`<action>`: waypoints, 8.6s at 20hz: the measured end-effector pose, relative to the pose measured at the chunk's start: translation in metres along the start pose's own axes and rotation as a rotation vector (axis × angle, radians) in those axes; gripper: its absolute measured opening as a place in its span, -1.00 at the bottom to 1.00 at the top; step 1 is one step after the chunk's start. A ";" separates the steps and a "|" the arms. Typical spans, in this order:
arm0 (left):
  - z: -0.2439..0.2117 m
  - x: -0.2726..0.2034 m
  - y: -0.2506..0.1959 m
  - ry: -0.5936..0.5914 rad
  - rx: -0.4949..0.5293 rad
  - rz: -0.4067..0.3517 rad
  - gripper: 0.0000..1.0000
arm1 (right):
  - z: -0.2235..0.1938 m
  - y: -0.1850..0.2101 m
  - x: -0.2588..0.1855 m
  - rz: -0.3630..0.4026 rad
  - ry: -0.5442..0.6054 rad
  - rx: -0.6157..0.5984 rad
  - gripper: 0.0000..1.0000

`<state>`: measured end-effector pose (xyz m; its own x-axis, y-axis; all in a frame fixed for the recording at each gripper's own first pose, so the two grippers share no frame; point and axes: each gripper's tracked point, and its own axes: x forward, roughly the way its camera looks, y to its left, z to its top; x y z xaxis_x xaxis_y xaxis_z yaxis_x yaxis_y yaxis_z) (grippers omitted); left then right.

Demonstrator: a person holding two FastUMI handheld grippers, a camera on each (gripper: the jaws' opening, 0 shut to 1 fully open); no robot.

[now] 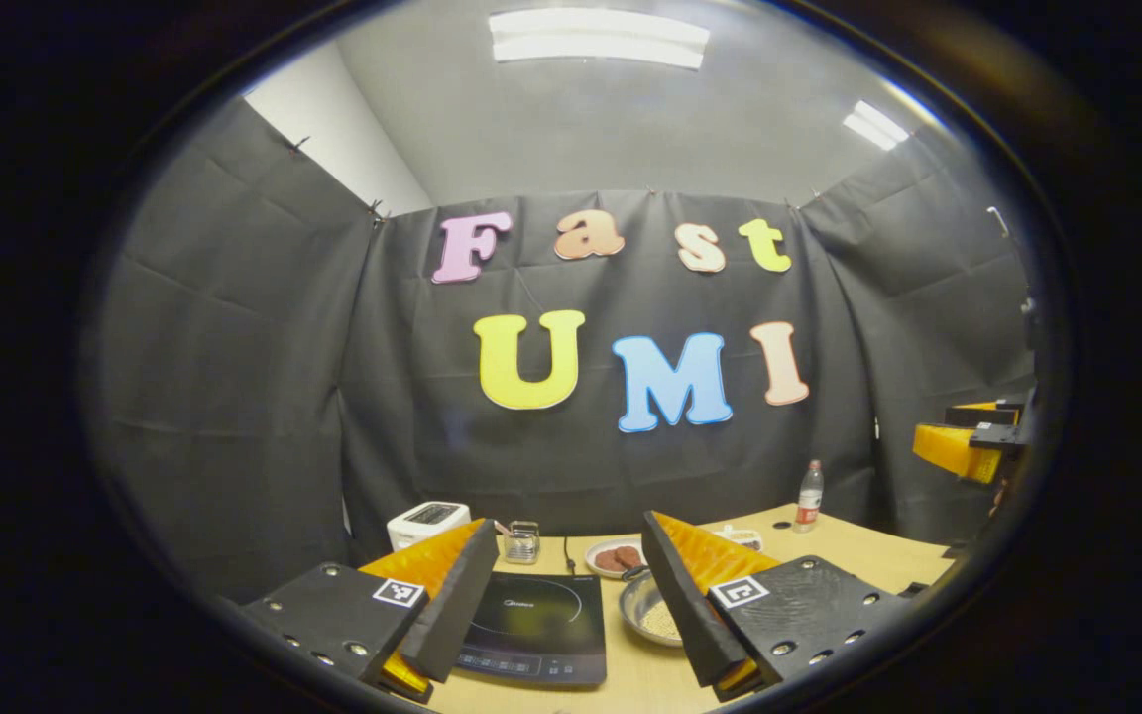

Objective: First push the handle of the pot to place it horizontally, then grasp the pot with both hands and set it on the induction cooktop.

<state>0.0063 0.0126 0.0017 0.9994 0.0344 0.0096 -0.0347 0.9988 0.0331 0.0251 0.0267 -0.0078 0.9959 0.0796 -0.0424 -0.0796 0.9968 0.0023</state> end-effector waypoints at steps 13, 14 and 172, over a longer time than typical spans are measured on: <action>-0.004 0.013 0.022 -0.004 0.004 0.013 0.73 | -0.005 0.025 0.015 0.019 0.014 0.008 -0.77; -0.005 0.013 0.026 -0.002 0.004 0.015 0.77 | -0.008 0.031 0.017 0.029 0.020 0.012 -0.78; -0.371 0.255 -0.125 0.799 -0.124 -0.128 0.75 | -0.326 -0.037 0.214 0.019 0.803 0.253 0.96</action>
<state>0.2683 -0.0914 -0.3703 0.7015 -0.1132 -0.7036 0.0344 0.9915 -0.1253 0.2272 0.0065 -0.3429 0.6543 0.1667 -0.7376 0.0111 0.9732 0.2298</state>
